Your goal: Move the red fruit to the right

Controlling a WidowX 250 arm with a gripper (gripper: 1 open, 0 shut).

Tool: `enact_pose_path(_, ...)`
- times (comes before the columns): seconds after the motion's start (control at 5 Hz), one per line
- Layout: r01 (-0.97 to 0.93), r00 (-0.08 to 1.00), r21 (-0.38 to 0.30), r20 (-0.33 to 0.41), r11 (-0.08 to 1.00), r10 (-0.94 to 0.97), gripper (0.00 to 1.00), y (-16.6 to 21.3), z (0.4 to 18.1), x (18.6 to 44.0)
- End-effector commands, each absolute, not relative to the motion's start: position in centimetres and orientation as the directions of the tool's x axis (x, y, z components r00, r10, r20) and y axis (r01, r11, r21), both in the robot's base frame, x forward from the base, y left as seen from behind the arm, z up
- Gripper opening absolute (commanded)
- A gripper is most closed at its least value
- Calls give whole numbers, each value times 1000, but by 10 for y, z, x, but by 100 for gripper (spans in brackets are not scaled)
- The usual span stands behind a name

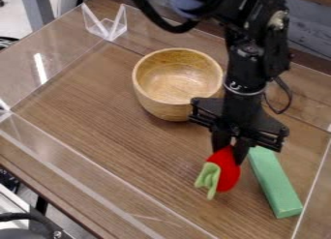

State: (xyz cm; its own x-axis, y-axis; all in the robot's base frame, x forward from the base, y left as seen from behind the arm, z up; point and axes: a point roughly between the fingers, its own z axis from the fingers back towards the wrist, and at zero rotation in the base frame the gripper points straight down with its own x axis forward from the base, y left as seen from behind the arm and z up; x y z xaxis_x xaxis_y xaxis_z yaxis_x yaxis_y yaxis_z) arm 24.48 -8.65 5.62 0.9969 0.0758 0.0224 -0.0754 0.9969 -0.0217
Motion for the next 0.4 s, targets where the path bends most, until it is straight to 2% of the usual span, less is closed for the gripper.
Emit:
enact_pose_path(0.0,-51,997,-28,59,998,52,0,-91,65,252)
enact_pose_path(0.2,-20,997,-43,75,999,23,0,-91,93,263)
